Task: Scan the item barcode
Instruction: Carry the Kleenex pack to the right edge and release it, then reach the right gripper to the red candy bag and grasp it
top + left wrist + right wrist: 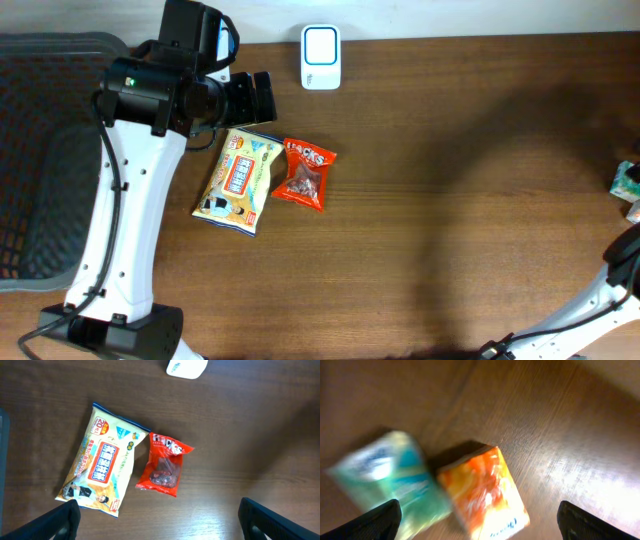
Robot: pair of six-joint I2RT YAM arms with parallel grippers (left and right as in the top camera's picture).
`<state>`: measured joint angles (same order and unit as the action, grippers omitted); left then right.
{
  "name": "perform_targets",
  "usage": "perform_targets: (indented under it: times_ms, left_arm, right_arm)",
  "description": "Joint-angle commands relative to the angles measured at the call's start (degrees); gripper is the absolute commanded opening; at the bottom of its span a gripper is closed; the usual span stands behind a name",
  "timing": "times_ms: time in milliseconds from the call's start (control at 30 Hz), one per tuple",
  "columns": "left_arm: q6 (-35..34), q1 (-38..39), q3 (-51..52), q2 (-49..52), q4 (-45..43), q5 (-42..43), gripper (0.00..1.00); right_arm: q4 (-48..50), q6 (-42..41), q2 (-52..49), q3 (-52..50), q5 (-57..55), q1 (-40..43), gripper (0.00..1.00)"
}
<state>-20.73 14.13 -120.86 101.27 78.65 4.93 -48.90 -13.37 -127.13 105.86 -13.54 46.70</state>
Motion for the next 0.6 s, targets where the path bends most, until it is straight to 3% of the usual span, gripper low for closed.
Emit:
perform_targets:
  times_ms: [0, 100, 200, 333, 433, 567]
  left_arm:
    - [0.7, 0.0, -0.1, 0.0, -0.1, -0.2, 0.99]
    - [0.7, 0.0, -0.1, 0.0, -0.1, -0.2, 0.99]
    - [0.7, 0.0, -0.1, 0.0, -0.1, -0.2, 0.99]
    - [0.7, 0.0, -0.1, 0.0, -0.1, -0.2, 0.99]
    - [0.7, 0.0, -0.1, 0.0, -0.1, -0.2, 0.99]
    - [0.7, 0.0, -0.1, 0.0, -0.1, -0.2, 0.99]
  right_arm:
    - [0.2, -2.6, 15.1, 0.2, 7.8, -3.6, 0.99]
    - [-9.2, -2.6, 27.1, 0.2, 24.0, -10.7, 0.99]
    - [-18.8, -2.6, 29.9, 0.2, 27.4, -19.3, 0.99]
    - [-26.8, -2.6, 26.6, 0.1, 27.3, -33.0, 0.99]
    - [-26.9, -2.6, 21.9, 0.0, 26.8, -43.4, 0.99]
    - [-25.4, -2.6, 15.8, 0.0, 26.8, -51.2, 0.99]
